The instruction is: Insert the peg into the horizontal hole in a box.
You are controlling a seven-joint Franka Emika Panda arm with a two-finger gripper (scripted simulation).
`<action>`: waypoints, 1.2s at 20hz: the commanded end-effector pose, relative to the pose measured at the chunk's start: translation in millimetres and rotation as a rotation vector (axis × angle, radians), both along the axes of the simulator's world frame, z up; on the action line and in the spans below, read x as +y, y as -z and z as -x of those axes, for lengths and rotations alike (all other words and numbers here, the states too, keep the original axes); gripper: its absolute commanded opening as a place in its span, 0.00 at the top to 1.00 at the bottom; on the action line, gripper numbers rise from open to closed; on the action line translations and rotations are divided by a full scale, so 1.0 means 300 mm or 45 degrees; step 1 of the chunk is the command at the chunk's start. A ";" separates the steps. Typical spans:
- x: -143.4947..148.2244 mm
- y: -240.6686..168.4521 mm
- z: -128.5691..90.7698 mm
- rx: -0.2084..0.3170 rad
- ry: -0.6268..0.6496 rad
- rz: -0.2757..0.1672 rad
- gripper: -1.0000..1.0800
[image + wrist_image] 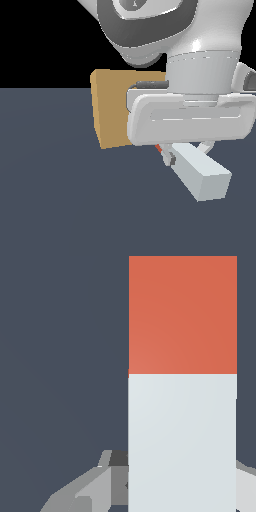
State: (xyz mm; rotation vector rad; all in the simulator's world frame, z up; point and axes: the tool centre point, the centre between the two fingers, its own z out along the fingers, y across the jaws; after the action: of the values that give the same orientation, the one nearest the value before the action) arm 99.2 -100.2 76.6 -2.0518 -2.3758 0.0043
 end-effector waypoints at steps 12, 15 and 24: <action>0.173 -0.102 0.006 -0.005 -0.241 -0.001 1.00; 0.174 -0.094 0.010 0.000 -0.241 -0.002 1.00; 0.176 -0.100 0.009 -0.003 -0.243 -0.001 1.00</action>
State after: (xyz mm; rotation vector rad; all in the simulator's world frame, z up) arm 95.7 -48.4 104.6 -1.8156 -2.5590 0.0042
